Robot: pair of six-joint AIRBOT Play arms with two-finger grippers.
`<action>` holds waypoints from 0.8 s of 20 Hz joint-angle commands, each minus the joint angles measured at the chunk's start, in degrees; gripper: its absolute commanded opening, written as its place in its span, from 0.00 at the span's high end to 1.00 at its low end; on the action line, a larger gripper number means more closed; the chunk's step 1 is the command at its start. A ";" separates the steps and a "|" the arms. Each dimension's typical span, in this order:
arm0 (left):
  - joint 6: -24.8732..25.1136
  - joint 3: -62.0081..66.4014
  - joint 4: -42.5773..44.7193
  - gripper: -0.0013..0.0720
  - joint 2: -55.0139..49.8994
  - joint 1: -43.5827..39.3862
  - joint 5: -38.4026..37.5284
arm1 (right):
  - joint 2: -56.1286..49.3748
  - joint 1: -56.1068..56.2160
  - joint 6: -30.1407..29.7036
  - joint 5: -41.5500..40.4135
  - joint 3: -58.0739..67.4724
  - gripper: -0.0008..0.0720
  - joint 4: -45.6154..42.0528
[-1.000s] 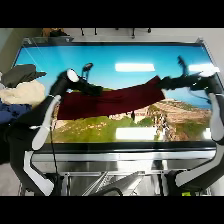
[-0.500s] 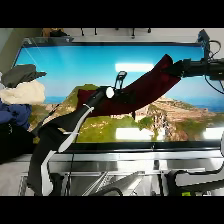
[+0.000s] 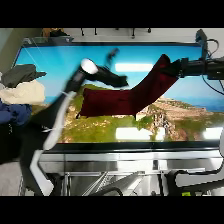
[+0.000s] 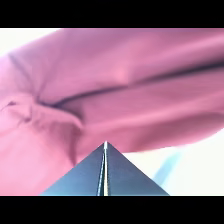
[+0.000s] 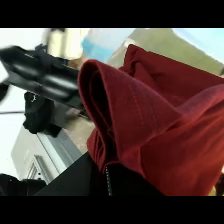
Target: Fold the shirts.
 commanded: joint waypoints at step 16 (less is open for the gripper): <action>3.93 -1.62 -3.96 0.96 44.30 29.75 -24.74 | -22.29 47.23 -16.76 -54.60 -1.31 0.10 16.92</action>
